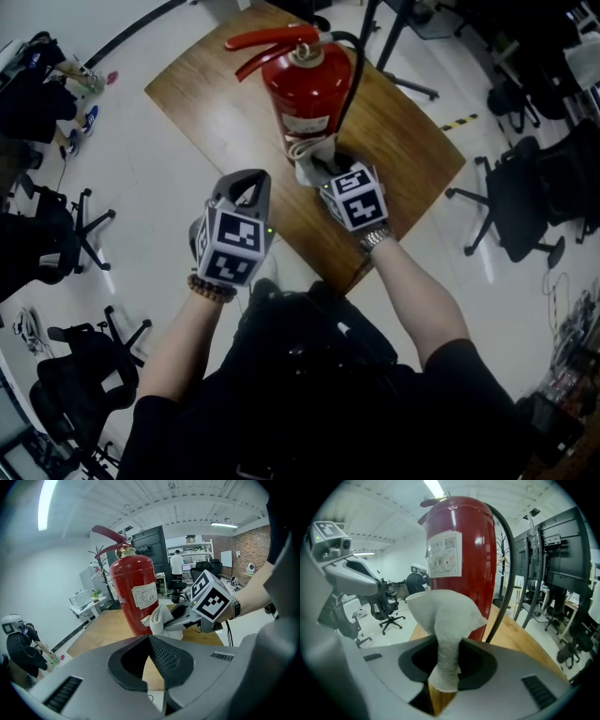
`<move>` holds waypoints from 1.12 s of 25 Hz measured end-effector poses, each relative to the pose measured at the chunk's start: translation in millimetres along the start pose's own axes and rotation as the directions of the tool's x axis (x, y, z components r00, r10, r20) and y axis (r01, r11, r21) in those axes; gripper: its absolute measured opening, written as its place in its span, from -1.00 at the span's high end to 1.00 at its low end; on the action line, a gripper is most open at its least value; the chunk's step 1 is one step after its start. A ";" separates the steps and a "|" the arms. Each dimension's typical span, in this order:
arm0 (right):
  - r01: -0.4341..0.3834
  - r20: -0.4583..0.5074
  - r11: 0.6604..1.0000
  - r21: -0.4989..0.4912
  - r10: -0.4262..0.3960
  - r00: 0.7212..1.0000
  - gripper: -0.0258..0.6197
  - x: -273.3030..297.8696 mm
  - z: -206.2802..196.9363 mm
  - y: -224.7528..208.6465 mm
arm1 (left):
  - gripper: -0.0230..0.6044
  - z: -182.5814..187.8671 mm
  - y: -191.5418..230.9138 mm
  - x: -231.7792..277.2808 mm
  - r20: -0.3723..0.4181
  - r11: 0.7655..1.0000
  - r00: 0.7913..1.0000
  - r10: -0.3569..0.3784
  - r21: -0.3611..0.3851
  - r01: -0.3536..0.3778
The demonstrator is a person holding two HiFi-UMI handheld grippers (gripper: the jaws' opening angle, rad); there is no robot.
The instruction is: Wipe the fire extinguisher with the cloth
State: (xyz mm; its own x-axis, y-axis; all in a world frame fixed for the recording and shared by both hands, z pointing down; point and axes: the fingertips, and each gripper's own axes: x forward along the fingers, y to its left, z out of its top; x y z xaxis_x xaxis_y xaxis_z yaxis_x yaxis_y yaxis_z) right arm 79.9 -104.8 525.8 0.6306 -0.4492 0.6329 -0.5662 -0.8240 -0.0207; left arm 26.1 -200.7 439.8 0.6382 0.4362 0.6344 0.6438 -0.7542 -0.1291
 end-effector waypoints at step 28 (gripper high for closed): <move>-0.063 -0.190 0.998 -0.029 0.057 0.980 0.56 64.7 -80.2 -8.1 | 0.93 -35.4 -31.4 -4.4 -0.072 0.989 0.991 0.116 -0.084 -0.122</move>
State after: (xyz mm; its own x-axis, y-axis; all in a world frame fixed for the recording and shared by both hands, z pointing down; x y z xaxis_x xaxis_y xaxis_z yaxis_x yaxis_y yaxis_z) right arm 82.7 -99.5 629.0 0.4854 -0.4215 0.7660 -0.6198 -0.7838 -0.0385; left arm -11.9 -196.3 468.0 0.6768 0.3094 0.6680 0.5236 -0.8402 -0.1414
